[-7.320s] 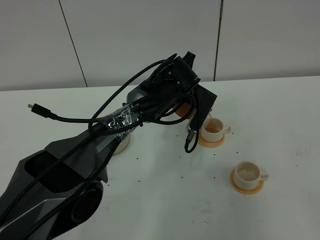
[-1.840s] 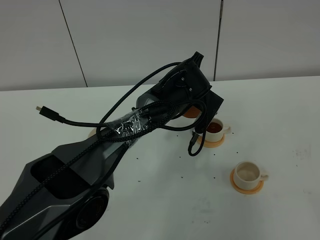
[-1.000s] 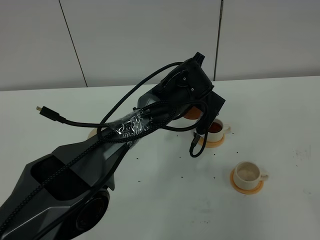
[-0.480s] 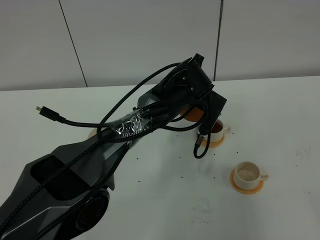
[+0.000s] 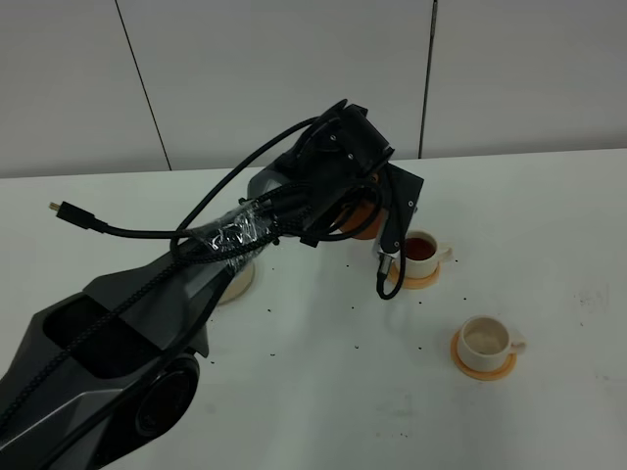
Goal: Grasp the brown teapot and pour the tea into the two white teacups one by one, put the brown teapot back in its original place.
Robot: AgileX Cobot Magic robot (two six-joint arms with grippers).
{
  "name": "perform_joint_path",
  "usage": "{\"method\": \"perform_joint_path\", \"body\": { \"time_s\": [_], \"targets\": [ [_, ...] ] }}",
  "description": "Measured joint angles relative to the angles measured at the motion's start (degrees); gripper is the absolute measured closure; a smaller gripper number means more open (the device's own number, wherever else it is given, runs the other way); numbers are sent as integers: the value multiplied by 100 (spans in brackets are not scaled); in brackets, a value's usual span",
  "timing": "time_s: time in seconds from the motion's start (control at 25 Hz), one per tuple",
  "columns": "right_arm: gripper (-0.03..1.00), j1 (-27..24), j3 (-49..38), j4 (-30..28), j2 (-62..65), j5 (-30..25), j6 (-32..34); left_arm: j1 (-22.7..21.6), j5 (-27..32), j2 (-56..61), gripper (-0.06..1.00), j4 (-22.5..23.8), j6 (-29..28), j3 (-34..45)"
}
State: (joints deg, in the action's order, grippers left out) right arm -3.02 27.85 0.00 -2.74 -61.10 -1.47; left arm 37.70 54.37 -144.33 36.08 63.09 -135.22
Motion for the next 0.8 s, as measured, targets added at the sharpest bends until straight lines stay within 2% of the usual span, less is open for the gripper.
{"method": "perform_joint_path", "body": {
  "time_s": [0.16, 0.32, 0.44, 0.56, 0.8],
  "targets": [
    [73, 0, 0, 0, 0, 0, 0, -102, 81, 235, 77, -199, -55, 0],
    [73, 0, 0, 0, 0, 0, 0, -221, 347, 521, 77, -632, -61, -2],
    [73, 0, 0, 0, 0, 0, 0, -292, 779, 675, 77, -986, -51, -8],
    [73, 0, 0, 0, 0, 0, 0, -306, 1353, 797, 77, -1090, -32, -19],
    [73, 0, 0, 0, 0, 0, 0, -289, 1363, 965, 77, -1648, -135, -45]
  ]
}}
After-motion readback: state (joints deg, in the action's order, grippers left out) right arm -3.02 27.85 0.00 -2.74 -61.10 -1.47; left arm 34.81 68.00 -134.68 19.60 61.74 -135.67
